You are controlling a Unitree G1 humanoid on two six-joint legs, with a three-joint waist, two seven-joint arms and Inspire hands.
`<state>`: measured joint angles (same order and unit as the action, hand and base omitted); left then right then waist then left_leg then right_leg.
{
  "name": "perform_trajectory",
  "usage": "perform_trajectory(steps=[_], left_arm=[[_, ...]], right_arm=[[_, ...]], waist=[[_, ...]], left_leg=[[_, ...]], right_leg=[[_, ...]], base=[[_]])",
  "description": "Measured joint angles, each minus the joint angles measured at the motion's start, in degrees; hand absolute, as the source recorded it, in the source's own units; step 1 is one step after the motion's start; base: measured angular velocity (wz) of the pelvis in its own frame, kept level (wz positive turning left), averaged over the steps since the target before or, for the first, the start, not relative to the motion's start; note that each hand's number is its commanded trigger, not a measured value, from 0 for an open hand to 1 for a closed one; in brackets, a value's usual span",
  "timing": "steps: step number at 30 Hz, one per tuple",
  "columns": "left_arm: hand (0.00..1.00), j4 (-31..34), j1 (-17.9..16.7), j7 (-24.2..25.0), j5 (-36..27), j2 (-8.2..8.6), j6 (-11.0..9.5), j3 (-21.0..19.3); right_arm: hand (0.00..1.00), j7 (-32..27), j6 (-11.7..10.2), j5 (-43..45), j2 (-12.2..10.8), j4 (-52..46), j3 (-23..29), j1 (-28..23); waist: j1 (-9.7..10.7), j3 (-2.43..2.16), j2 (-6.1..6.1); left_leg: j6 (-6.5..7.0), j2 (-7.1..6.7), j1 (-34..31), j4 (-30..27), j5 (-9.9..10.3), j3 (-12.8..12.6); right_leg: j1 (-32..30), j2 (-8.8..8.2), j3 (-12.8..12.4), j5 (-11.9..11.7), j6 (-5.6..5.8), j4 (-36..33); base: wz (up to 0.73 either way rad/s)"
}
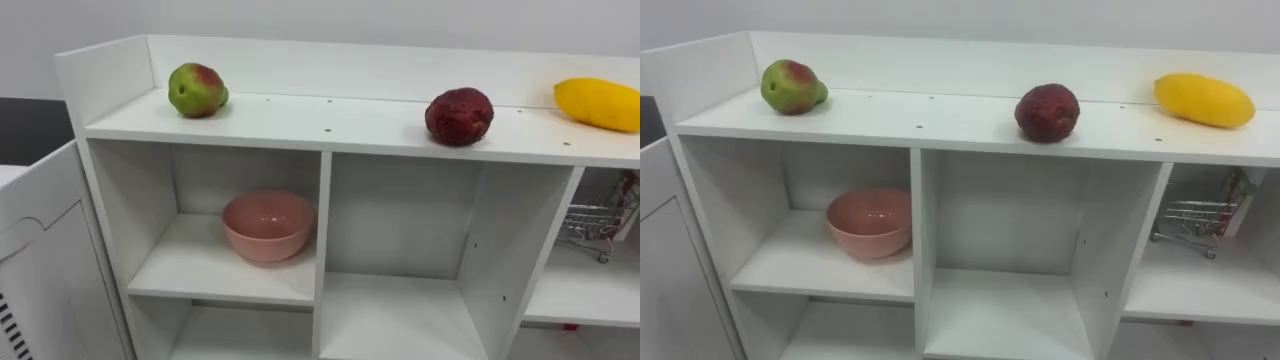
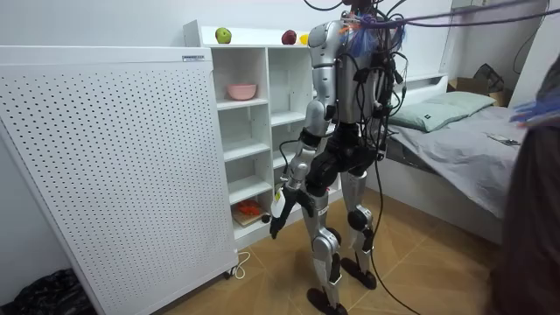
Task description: Arrange fruit in the closet
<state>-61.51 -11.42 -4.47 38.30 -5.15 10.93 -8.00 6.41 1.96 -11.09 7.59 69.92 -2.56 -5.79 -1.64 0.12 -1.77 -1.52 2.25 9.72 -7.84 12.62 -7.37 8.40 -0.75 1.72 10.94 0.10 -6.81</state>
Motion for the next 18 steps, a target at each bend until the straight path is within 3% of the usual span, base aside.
perform_trajectory(steps=[9,15,17,18], left_arm=[[0.00,-0.1,0.3,-0.3,-0.5,-0.08,-1.1,1.4],[0.00,-0.1,0.4,-1.7,-0.6,-0.05,-2.7,0.1],[0.00,-0.1,0.5,-2.6,-1.2,-0.20,-3.6,-0.4],[0.00,-0.1,0.5,-2.7,-1.5,-0.21,-4.1,-0.8]], right_arm=[[0.00,-0.8,-0.2,-3.8,0.0,0.3,0.2,-0.1],[0.00,-3.8,-0.2,-8.8,-0.5,-0.1,5.8,-0.8],[0.00,-5.7,-0.1,-11.7,-0.4,-1.9,8.8,-0.8],[0.00,-6.5,0.0,-12.0,-0.4,-3.1,9.8,-0.9]], waist=[[0.1,0.06,0.17],[1.5,0.11,0.21],[2.0,0.09,-0.42],[2.1,0.23,0.04]], left_leg=[[0.00,0.01,-0.1,0.0,0.0,0.0],[0.00,0.03,0.0,0.0,0.0,-0.3],[0.00,0.03,0.1,0.0,0.0,-0.4],[0.00,0.03,0.2,0.0,0.0,-0.4]], right_leg=[[0.0,0.02,0.0,0.0,0.00,0.0],[-0.1,0.06,-0.1,0.0,0.00,0.0],[-0.1,0.06,-0.1,0.0,0.00,-0.1],[-0.1,0.06,-0.2,0.0,0.00,-0.2]], base=[[0.00],[-0.01],[-0.04],[-0.09]])
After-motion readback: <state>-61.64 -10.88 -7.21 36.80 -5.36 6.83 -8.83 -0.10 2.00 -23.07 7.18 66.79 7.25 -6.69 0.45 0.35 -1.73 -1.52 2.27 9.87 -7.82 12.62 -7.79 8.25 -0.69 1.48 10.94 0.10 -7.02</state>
